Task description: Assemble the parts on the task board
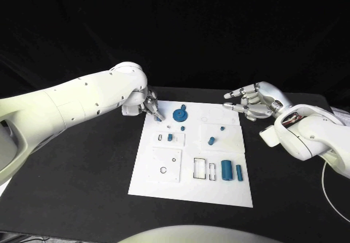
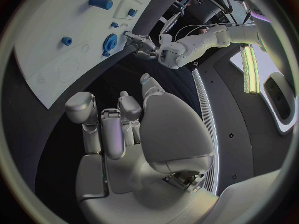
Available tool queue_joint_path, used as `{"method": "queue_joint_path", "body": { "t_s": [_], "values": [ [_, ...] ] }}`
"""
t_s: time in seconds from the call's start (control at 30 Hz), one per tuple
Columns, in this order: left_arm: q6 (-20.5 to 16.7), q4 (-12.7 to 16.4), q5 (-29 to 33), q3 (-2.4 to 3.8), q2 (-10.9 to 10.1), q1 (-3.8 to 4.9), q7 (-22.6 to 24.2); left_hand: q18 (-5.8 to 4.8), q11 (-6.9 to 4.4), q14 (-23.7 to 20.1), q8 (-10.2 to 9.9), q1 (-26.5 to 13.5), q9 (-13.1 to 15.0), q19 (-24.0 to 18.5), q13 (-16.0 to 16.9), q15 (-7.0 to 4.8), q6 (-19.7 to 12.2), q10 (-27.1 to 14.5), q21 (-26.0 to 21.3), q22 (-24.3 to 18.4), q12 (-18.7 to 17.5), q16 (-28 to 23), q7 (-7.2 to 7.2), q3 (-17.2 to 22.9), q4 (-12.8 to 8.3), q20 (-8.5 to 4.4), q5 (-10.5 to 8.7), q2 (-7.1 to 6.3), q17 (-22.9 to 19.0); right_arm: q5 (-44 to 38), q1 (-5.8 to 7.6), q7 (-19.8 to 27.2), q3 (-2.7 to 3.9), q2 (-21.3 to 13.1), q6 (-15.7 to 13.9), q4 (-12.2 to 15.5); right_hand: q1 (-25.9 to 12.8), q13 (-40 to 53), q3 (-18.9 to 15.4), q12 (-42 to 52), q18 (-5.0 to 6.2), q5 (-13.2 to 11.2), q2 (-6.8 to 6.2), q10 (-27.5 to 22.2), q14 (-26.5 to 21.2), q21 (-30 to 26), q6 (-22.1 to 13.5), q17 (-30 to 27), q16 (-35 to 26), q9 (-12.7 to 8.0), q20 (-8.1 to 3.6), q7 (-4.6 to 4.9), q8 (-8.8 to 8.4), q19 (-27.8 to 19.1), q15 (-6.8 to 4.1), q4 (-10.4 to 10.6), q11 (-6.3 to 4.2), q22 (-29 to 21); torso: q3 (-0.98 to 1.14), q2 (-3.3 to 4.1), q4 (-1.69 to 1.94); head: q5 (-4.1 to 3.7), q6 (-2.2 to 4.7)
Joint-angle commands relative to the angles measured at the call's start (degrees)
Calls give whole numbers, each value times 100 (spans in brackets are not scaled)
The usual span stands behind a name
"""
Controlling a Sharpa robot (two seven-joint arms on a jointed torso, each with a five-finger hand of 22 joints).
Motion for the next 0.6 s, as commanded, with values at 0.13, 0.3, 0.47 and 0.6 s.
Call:
{"method": "queue_joint_path", "body": {
  "t_s": [0.13, 0.3, 0.47, 0.6],
  "values": [
    [-535, 250, 450, -5, -217, 0, 154, 52, 29, 582, 119, -129, 88, 77, -71, 26, -16, -3, -28, 629, -29, 17, 21, 1460, -367, 17, 13, -393, 1509, -15, -11, 13, -4, 5, 139, -3, -16, -5, -36, -7, 46, 20, 55, -46, 308, -34, -4, 253, -25, 9, -3, -16, 6, -13, 9, -4, -7, -6, 8, -9, 4, -4, 0],
    [-1023, 731, 607, -66, -547, -9, 356, 43, 30, 582, 233, -555, 175, 101, -70, 19, -14, 61, -7, 674, 22, 17, 29, 2400, -475, 21, -10, -785, 1509, -15, -16, 4, -7, -9, 149, -2, -16, -5, -36, -7, 46, 20, 55, -46, 308, -34, -4, 253, -25, 9, -3, -16, 6, -13, 9, -4, -7, -6, 10, -19, 18, -2, 6],
    [-1572, 1373, 694, -132, -926, -73, 512, 34, 23, 582, 295, -726, 215, 124, -36, 15, 11, 112, 26, 716, 75, 17, 1, 2745, -580, 15, 1, -911, 1509, -15, -19, -5, -9, -28, 156, 5, -16, -5, -36, -7, 46, 20, 55, -46, 308, -34, -4, 253, -25, 9, -3, -16, 6, -13, 9, -4, -7, -6, 12, -39, 39, 13, -5],
    [-1881, 1829, 672, -154, -1169, -156, 585, 22, 11, 582, 328, -825, 233, 151, 4, 5, 34, 159, 67, 759, 123, 17, -9, 2930, -659, 6, 60, -995, 1509, -15, -21, -10, -11, -35, 162, 6, -16, -5, -36, -7, 46, 20, 55, -46, 308, -34, -4, 253, -25, 9, -3, -16, 6, -13, 9, -4, -7, -6, 13, -55, 53, 16, -23]
  ]
}}
